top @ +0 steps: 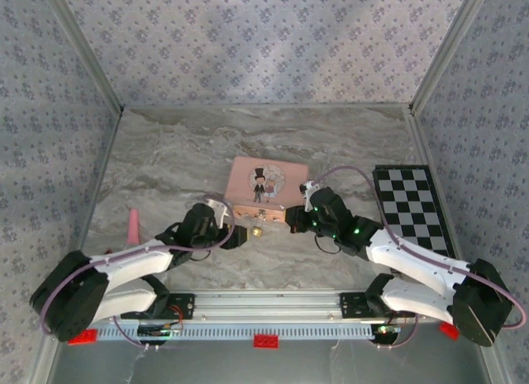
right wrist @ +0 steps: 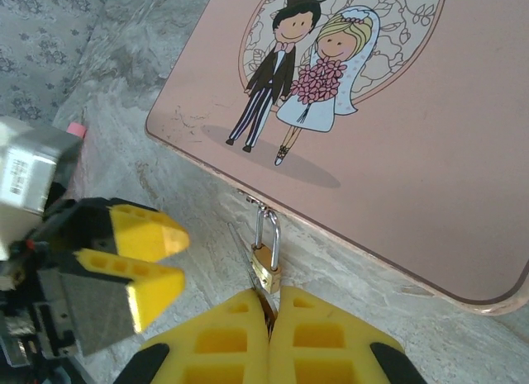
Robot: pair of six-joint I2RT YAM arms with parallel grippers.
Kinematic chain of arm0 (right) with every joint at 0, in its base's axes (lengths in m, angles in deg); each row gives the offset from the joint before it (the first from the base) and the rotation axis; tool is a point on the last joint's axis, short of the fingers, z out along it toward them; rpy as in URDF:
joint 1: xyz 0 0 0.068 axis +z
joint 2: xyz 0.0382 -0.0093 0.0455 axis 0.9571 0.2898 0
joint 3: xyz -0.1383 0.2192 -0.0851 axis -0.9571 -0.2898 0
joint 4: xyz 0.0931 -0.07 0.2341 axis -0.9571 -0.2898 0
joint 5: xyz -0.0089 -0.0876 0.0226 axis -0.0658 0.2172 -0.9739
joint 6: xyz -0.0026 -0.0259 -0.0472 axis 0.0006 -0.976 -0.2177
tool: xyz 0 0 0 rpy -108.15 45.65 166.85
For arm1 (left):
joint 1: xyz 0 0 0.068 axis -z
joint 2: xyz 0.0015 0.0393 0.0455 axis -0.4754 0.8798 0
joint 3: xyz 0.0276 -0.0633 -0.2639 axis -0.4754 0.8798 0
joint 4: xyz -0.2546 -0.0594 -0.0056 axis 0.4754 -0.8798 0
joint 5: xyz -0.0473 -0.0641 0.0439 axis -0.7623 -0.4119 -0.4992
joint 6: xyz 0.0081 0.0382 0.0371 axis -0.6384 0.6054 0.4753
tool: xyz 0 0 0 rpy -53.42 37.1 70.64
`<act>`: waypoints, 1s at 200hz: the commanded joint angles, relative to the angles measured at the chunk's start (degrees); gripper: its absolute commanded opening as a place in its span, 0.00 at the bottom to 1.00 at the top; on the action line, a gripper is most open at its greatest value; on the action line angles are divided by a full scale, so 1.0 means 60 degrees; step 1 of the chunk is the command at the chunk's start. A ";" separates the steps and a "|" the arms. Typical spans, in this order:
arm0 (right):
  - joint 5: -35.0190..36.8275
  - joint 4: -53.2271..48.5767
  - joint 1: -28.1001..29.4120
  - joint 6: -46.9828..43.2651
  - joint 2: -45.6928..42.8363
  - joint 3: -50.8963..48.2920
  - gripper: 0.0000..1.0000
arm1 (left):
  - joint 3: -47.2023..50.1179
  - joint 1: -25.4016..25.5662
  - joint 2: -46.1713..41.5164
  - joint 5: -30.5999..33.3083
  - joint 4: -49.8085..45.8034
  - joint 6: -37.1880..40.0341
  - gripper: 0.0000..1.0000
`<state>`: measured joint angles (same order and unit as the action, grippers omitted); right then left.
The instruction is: Unlock a padlock with a key
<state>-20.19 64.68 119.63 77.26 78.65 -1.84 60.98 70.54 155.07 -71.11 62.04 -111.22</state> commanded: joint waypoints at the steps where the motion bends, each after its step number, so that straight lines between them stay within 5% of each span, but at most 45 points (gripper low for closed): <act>1: 0.0085 0.0066 0.0105 0.0149 -0.0026 0.0213 0.00 | -0.0563 0.0401 0.0733 -0.0253 0.0916 0.0272 0.57; 84: 0.0247 -0.0228 0.0149 0.0105 -0.0461 0.0127 0.00 | -0.1672 0.0481 0.2627 0.0576 0.0631 0.0595 0.52; 200: 0.0237 -0.0067 0.0145 0.0149 -0.0639 -0.0129 0.00 | -0.2614 0.0632 0.4104 0.0184 0.0546 0.0653 0.42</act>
<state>-19.75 64.62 120.18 77.50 75.83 -1.98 46.75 73.93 178.57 -69.18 65.39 -108.10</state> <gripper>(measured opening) 0.051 0.434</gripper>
